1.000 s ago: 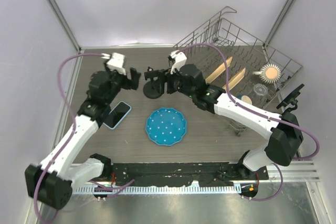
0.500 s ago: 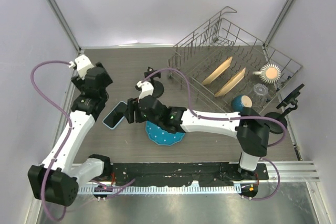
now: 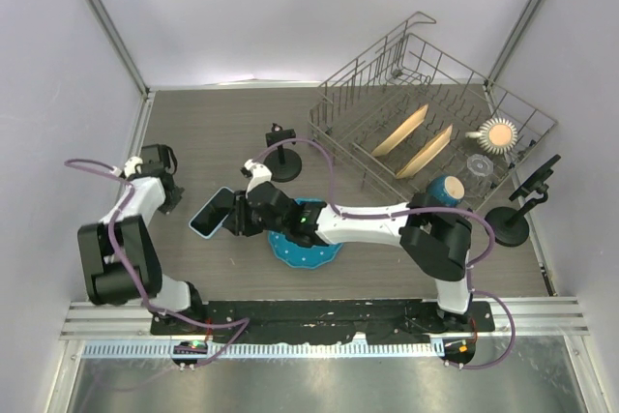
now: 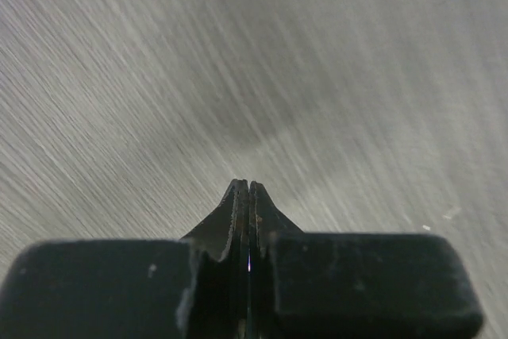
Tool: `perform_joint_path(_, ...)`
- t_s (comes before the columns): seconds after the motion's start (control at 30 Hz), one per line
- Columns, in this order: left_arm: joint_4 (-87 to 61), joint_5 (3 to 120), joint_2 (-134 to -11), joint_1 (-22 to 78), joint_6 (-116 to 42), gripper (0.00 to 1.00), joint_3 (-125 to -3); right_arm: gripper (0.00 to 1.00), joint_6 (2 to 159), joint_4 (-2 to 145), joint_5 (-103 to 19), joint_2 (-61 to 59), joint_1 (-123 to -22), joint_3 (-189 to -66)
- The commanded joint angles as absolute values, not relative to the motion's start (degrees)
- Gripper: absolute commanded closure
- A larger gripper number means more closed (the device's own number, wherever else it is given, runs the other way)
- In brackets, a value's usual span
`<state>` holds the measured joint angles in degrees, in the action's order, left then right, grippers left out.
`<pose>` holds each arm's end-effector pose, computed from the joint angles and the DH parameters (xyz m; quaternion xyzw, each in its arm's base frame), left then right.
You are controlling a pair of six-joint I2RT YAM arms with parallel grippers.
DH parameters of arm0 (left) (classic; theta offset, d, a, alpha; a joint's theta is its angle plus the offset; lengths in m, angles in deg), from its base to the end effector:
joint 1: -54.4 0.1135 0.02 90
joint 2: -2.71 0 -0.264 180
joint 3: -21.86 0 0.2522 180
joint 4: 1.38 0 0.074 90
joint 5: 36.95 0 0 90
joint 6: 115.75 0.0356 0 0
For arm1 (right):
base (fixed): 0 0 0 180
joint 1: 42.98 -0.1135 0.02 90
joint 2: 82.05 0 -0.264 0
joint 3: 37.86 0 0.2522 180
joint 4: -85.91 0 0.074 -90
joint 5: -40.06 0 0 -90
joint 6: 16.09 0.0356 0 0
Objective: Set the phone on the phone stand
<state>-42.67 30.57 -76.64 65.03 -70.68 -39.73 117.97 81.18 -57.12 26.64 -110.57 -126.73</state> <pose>0.2593 0.0625 0.2043 -0.4866 0.8121 0.1023 0.3055 0.1723 0.4063 0.2326 -0.1381 0.8289 0.4168 0.3467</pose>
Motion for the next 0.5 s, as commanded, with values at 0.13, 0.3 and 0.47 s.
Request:
perform_joint_path(0.13, -43.79, 41.00, -85.18, 68.20, -76.20, 1.00, -41.04, 0.70, 119.26, 82.96, -50.64, 29.31, -107.14, -128.36)
perform_joint_path(0.3, -45.19, 43.38, -85.00, 66.26, -77.78, 1.00, -37.87, 0.69, 119.44, 82.61, -50.64, 29.84, -105.65, -127.30)
perform_joint_path(0.47, -46.52, 48.21, -82.21, 66.26, -81.56, 1.00, -34.88, 0.69, 119.18, 82.25, -50.73, 29.05, -104.68, -126.33)
